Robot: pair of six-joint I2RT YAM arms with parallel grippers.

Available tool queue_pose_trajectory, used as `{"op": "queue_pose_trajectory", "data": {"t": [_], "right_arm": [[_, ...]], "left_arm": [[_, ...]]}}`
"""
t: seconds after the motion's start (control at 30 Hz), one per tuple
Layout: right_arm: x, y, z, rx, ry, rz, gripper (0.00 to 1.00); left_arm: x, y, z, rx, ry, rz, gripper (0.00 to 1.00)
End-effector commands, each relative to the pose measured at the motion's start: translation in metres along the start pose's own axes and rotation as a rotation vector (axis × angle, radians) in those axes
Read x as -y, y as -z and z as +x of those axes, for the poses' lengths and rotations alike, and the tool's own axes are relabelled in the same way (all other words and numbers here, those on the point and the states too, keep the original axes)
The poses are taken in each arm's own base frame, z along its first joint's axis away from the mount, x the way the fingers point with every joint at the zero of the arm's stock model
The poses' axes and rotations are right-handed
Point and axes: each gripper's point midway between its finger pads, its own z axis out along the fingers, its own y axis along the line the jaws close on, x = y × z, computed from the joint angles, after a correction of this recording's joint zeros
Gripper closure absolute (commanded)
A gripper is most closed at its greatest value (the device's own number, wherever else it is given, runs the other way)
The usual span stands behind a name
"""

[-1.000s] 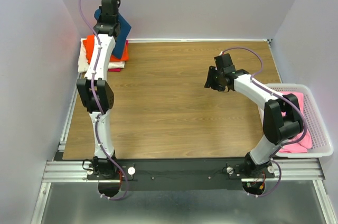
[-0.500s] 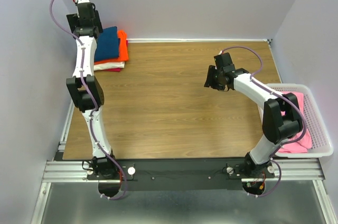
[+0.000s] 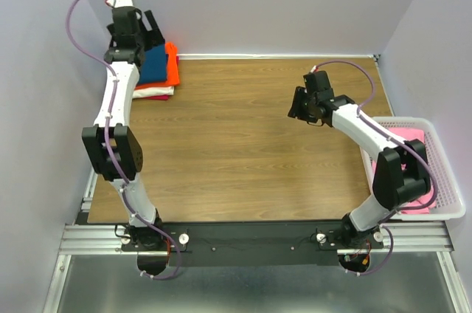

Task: Fold and stack the t-shirts
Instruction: Reset both grippers

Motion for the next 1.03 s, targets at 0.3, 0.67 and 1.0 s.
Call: {"op": "queue_pose_trajectory", "data": {"t": [0.3,0.67,1.0], "right_arm": [[0.023,0.072,-0.037,0.252,-0.082,0.084,0.43],[0.053,0.108,-0.021,0.349,-0.127,0.130,0.38],[0.061,0.117,-0.016,0.375,-0.127,0.140,0.34]], "left_arm": [[0.128,0.146,0.094,-0.085,-0.080,0.363,0.02],[0.155,0.217,0.134,-0.115,-0.195,0.548,0.02],[0.136,0.235,0.150,-0.074,-0.203,0.559,0.02]]}}
